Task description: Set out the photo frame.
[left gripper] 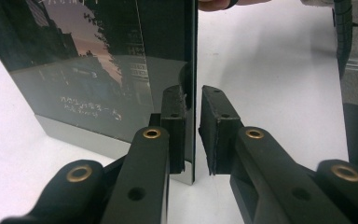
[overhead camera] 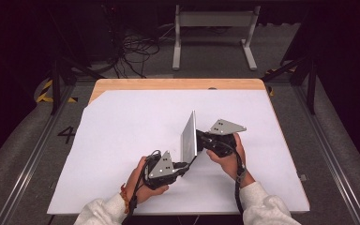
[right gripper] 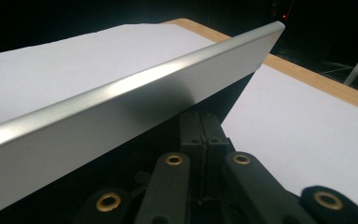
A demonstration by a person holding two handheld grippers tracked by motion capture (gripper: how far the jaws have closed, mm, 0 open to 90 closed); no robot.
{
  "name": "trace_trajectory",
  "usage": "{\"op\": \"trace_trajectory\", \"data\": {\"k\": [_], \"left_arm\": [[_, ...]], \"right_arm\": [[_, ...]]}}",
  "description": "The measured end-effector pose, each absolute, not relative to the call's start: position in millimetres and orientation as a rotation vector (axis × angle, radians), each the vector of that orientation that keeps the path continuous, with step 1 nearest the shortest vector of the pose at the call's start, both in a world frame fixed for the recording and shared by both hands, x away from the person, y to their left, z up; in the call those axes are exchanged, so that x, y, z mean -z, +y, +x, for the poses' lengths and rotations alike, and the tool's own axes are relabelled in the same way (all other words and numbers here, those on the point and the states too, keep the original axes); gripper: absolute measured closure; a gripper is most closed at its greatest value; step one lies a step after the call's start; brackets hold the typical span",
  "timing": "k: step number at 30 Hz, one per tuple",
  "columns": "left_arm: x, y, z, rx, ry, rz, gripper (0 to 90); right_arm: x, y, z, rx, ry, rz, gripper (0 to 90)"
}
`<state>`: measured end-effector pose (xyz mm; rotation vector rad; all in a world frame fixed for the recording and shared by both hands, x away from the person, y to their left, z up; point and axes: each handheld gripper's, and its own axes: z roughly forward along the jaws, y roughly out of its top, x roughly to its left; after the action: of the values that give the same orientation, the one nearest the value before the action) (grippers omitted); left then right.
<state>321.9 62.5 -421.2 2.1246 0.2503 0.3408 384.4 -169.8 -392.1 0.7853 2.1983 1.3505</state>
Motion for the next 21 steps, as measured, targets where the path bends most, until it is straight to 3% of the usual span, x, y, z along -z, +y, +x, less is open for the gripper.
{"op": "trace_trajectory", "data": {"k": [10,21], "left_arm": [[420.4,64.0,322.2,-0.345,0.254,2.127,81.7],[416.6,78.5,333.4,-0.362,0.293,2.120,84.0]], "right_arm": [[390.6,-179.1,372.3,-1.294,2.175,0.800,87.8],[394.9,-197.4,328.0,-1.306,2.215,0.776,80.9]]}}
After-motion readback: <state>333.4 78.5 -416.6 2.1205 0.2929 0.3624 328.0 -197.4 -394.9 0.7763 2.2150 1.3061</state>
